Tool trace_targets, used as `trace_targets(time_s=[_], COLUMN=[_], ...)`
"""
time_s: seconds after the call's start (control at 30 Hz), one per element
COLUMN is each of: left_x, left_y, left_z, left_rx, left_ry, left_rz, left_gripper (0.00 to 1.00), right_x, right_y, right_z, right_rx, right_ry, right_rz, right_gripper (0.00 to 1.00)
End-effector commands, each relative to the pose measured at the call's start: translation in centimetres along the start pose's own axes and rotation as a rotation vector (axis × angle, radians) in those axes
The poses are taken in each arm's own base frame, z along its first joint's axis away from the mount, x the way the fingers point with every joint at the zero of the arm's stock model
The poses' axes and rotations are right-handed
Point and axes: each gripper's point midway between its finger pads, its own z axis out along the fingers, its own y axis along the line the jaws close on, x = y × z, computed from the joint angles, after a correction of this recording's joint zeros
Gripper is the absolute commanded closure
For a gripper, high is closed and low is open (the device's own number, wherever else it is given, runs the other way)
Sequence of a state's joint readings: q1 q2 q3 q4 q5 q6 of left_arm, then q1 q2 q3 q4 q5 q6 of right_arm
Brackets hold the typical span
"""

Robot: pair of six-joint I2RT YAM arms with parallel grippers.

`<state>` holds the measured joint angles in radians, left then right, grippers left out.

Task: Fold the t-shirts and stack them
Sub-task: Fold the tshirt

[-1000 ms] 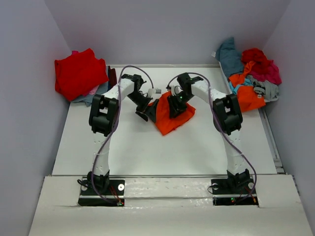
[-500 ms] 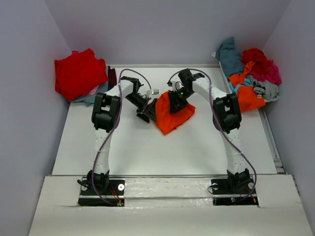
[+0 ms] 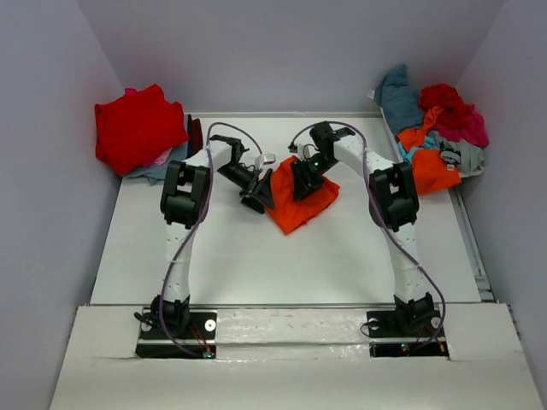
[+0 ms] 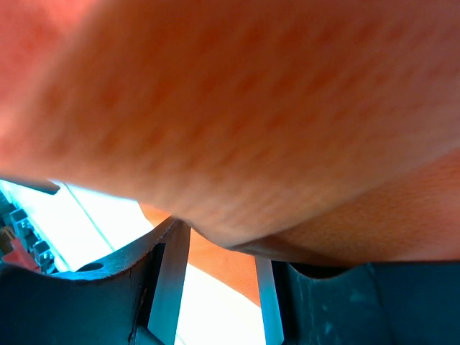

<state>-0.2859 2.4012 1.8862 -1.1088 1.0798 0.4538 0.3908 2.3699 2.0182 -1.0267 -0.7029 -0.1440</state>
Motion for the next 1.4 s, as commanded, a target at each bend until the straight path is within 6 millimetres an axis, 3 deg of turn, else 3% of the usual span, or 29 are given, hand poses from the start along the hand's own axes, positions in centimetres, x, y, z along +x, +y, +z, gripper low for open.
trace_targets(time_s=[0.0, 0.07, 0.2, 0.27, 0.3, 0.47, 0.63, 0.9, 1.0, 1.13, 1.37], left_x=[-1.2, -1.2, -0.9, -0.9, -1.4, -1.8, -4.9, -7.5, -7.5, -6.7, -6.9], left_y=[-0.9, -1.4, -0.2, 0.3, 0.9, 2.6, 2.7, 3.0, 2.3, 1.8, 1.2], left_z=[-2.8, -3.6, -5.1, -6.6, -8.1, -10.5, -11.3, -10.3, -7.9, -5.1, -3.9], left_rx=[-0.134, -0.194, -0.316, -0.360, -0.380, -0.418, -0.387, -0.327, -0.273, -0.231, -0.178], left_ry=[-0.079, -0.105, -0.172, -0.217, -0.255, -0.349, -0.449, -0.614, -0.640, -0.642, -0.657], left_rz=[0.080, 0.057, 0.006, -0.043, -0.058, -0.146, -0.144, -0.297, -0.327, -0.331, -0.361], left_gripper=[0.01, 0.01, 0.01, 0.01, 0.01, 0.01, 0.01, 0.01, 0.01, 0.01, 0.01], right_x=[-0.9, -1.2, -1.9, -1.9, -2.6, -4.5, -5.6, -3.9, -3.4, -4.6, -6.0], right_y=[2.7, 2.5, 2.3, 1.6, 1.5, 1.4, 1.7, 0.9, 0.2, -0.1, -2.4], right_z=[-2.5, -2.8, -2.9, -2.1, -2.7, -3.1, -3.8, -2.0, -1.3, -1.2, -0.5], right_rx=[-0.038, -0.016, 0.003, 0.003, 0.000, 0.022, 0.037, 0.008, 0.017, 0.027, 0.051], right_ry=[-0.052, -0.063, -0.084, -0.067, -0.079, -0.116, -0.158, -0.108, -0.094, -0.116, -0.145], right_rz=[-0.067, -0.070, -0.077, -0.065, -0.065, -0.069, -0.076, -0.019, -0.004, 0.003, 0.039], right_gripper=[0.54, 0.54, 0.54, 0.54, 0.54, 0.54, 0.52, 0.52, 0.52, 0.52, 0.50])
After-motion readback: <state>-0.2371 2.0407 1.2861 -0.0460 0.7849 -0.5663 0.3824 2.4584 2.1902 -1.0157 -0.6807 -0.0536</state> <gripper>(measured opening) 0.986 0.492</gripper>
